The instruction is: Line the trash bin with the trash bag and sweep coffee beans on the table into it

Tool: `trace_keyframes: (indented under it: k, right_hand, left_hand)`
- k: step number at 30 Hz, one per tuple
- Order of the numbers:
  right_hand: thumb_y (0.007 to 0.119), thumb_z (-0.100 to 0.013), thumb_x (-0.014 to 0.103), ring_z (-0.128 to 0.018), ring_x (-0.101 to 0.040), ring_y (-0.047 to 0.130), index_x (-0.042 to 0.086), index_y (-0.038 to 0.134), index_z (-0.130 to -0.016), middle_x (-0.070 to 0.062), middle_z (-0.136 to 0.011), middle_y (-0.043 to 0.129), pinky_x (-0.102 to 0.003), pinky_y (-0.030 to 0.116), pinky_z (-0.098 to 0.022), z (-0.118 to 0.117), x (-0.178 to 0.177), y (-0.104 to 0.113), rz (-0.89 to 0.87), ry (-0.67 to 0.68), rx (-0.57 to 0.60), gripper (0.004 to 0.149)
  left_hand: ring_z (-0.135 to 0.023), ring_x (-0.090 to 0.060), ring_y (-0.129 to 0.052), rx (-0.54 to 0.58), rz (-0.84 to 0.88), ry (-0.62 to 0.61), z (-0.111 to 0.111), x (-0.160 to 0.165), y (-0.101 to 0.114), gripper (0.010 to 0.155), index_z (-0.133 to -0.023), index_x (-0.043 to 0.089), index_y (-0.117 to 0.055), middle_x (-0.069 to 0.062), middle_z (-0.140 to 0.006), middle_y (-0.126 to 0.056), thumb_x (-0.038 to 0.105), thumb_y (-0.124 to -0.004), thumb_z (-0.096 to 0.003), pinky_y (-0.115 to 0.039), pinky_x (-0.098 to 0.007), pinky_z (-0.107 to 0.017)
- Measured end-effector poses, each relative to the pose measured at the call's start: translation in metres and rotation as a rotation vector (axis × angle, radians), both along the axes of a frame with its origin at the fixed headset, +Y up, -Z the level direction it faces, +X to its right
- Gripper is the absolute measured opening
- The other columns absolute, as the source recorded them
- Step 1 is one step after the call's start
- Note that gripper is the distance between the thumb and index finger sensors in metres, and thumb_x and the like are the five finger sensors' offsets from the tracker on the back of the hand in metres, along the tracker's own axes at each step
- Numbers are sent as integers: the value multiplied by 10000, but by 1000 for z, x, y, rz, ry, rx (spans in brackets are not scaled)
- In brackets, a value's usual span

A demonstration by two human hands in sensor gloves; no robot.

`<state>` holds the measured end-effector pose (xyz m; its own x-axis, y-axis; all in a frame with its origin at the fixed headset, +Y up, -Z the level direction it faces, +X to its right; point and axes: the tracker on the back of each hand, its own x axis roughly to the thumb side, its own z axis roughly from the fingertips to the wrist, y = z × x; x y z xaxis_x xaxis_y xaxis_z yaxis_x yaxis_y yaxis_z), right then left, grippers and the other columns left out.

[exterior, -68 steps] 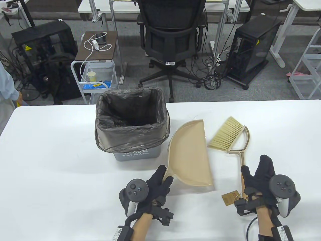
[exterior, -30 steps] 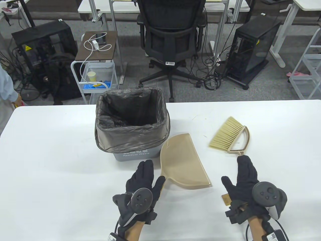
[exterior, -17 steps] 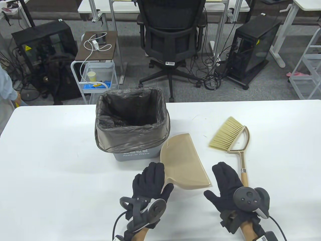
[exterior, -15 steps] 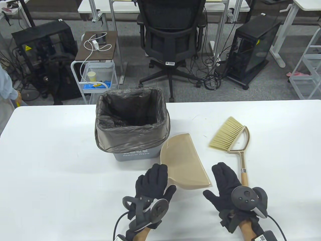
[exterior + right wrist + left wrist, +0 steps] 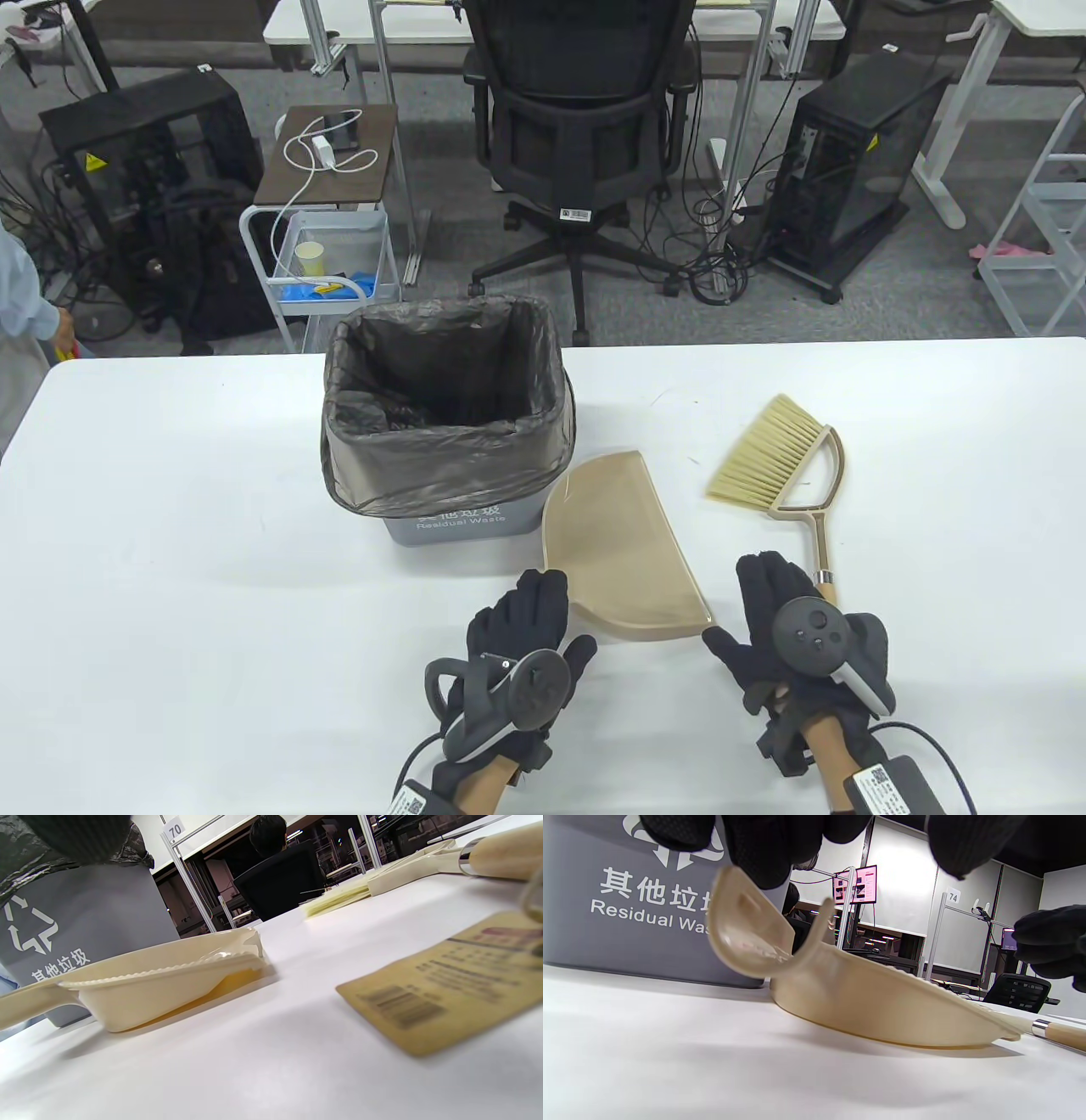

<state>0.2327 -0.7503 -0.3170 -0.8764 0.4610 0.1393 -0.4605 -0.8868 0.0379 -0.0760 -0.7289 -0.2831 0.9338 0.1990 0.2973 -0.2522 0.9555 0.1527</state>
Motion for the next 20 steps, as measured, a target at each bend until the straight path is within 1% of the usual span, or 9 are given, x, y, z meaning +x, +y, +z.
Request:
trace_keyframes:
  k: [5, 10, 20]
  right_hand:
    - [696, -416, 605, -1008, -483, 228, 231, 189, -1045, -156, -1120, 186, -652, 272, -704, -1, -4, -2, 19, 6, -8, 891]
    - [695, -417, 604, -1007, -484, 235, 227, 195, -1045, -155, -1120, 192, -652, 277, -703, 0, -4, -2, 20, 13, -8, 887]
    - [694, -416, 603, -1007, -483, 243, 223, 202, -1045, -155, -1121, 199, -652, 280, -703, 0, -5, -3, 18, 15, -9, 884]
  left_hand:
    - [-1010, -343, -754, -10, -2, 13, -3, -1, -1, 758, -1150, 175, -473, -149, -1191, -556, 574, -740, -563, -622, -629, -716]
    - [-1012, -345, -749, -8, 14, 14, -2, -4, 0, 777, -1153, 173, -461, -152, -1192, -549, 600, -726, -560, -618, -631, -718]
    - [-1009, -347, -753, -6, 9, 4, -1, -3, -1, 776, -1153, 172, -465, -153, -1191, -554, 601, -722, -560, -618, -632, -718]
